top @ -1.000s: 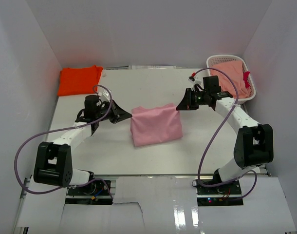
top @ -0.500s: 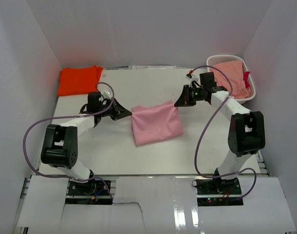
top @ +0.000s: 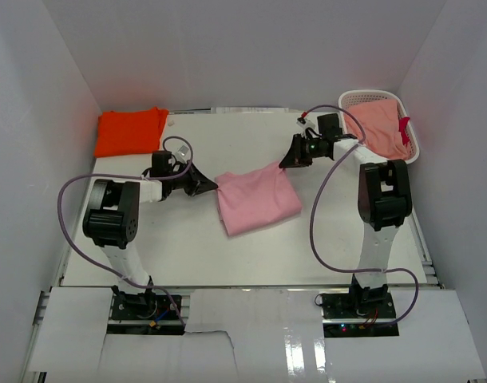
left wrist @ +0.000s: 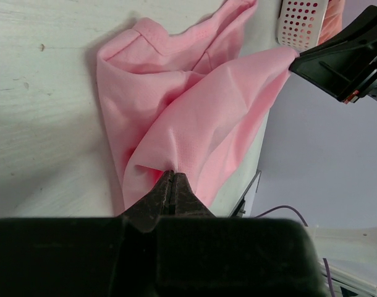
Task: Fold and stack the t-shirts
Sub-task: Smooth out wrinkles on the folded tshirt
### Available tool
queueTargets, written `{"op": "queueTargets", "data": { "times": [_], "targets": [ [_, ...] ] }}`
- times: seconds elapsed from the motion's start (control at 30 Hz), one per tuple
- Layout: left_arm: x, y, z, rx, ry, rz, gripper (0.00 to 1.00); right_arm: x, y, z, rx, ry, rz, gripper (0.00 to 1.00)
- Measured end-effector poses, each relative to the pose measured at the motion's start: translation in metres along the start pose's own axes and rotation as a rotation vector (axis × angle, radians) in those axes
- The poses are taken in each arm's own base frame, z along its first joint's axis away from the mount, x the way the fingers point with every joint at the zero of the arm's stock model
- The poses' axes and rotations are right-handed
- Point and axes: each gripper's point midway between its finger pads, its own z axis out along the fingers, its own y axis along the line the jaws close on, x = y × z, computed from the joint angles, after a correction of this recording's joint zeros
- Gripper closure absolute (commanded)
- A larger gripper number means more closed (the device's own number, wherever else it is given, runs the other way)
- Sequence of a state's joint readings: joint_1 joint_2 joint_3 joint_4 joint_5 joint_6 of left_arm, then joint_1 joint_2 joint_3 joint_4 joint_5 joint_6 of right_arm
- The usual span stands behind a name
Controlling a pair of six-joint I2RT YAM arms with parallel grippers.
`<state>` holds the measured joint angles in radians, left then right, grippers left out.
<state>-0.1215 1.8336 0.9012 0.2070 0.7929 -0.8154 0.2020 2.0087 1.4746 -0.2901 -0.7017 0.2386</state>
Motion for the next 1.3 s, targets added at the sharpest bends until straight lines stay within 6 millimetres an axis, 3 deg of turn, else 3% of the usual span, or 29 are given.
{"op": "queueTargets", "data": {
  "times": [0.37,0.73,0.9,1.07,1.3],
  "targets": [
    [-0.007,0.016,0.01,-0.028,-0.02,-0.003,1.0,0.002,-0.041,0.031,0.01,0.035,0.049,0.92],
    [-0.015,0.02,0.011,-0.046,-0.068,0.013,1.0,0.005,-0.063,0.047,0.016,0.046,0.068,0.91],
    [-0.013,0.027,0.01,-0.057,-0.079,0.005,1.0,-0.003,-0.064,0.046,0.015,0.033,0.062,0.64],
    [-0.011,0.031,0.009,-0.064,-0.084,0.0,1.0,-0.01,-0.065,0.046,0.01,0.009,0.04,0.56],
    [-0.013,0.031,0.009,-0.062,-0.093,0.006,1.0,-0.012,-0.065,0.046,0.011,-0.007,0.023,0.53]
  ]
}}
